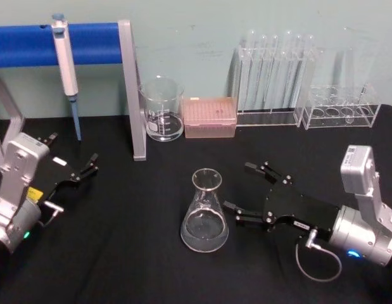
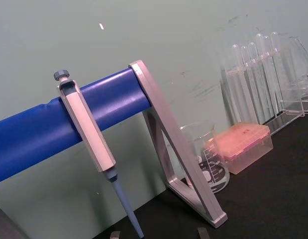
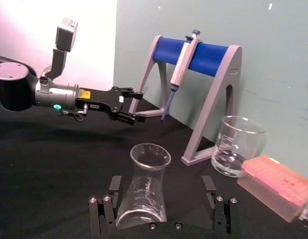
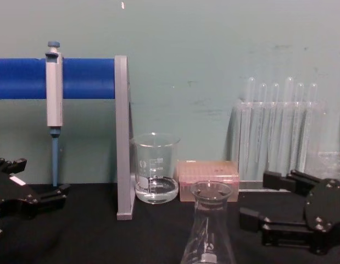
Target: Grasp the erlenmeyer flask with one hand, shake it three times, then place it back.
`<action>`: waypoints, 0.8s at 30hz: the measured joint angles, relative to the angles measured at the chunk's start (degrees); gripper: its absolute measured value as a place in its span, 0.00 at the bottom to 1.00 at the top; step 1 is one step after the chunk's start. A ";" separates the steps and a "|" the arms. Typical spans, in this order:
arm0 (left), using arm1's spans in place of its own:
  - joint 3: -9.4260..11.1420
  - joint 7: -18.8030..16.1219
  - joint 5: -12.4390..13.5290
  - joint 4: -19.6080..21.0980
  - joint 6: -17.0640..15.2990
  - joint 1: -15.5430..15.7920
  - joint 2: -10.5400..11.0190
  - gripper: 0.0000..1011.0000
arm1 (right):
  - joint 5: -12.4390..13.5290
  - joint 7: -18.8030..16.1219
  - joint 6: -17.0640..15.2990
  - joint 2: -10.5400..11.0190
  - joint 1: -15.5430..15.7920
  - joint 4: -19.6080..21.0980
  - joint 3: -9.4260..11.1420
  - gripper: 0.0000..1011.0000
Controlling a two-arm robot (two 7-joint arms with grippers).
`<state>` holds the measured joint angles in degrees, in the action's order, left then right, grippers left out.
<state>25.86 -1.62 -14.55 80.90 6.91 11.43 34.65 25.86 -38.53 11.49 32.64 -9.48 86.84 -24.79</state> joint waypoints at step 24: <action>0.00 0.00 0.00 0.00 0.00 0.00 0.00 0.99 | 2.53 -4.73 -0.03 -4.35 -5.59 -7.87 -4.02 0.99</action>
<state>25.86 -1.62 -14.55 80.90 6.91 11.43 34.65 28.39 -43.26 11.46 28.29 -15.08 78.97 -28.81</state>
